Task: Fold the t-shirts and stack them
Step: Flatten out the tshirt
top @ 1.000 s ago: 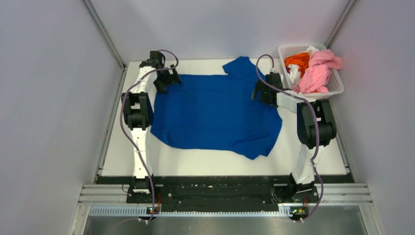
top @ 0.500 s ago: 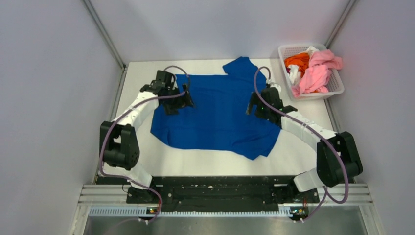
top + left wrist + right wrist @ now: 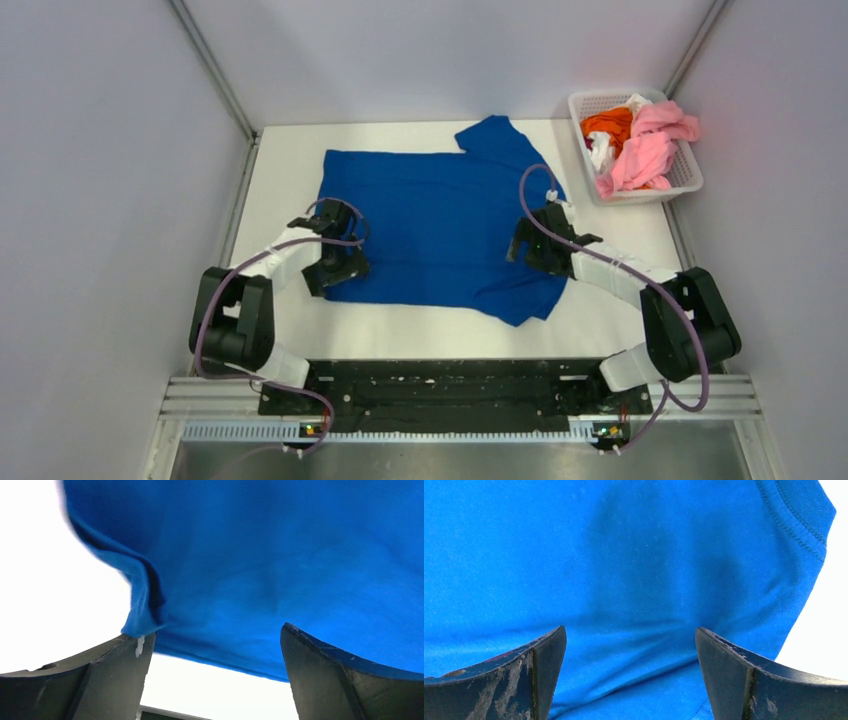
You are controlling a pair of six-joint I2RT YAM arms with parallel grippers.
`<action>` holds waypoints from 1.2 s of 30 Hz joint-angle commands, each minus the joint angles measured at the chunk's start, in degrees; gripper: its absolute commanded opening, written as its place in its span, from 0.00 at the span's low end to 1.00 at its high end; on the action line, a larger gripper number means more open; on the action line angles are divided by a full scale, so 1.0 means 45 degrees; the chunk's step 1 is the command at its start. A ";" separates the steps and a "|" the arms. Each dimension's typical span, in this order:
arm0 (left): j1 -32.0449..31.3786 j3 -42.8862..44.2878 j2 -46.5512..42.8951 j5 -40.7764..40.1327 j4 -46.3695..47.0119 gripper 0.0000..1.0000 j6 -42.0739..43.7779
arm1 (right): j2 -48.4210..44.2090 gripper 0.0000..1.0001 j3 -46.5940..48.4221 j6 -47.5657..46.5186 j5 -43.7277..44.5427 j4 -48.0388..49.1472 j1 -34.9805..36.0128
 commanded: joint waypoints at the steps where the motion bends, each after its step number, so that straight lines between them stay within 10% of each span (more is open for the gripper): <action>1: 0.0477 -0.0870 -0.1792 -0.3453 -0.1549 0.99 -0.1589 | -0.0671 0.99 -0.0123 0.0251 0.0678 0.0041 0.0075; 16: 0.0755 -0.0450 -0.4866 -0.0532 0.0520 0.99 -0.0874 | -0.5145 0.97 -0.1714 0.1250 0.0885 -0.3686 0.0083; 21: 0.0738 -0.0671 -0.3977 0.1775 0.2657 0.99 -0.0620 | -0.7112 0.77 -0.2869 0.1344 -0.0470 -0.4197 0.0084; 36: 0.0729 -0.1228 -0.2427 0.2652 0.3731 0.99 -0.0521 | -0.4844 0.54 -0.3534 0.1079 -0.2286 -0.1279 0.0089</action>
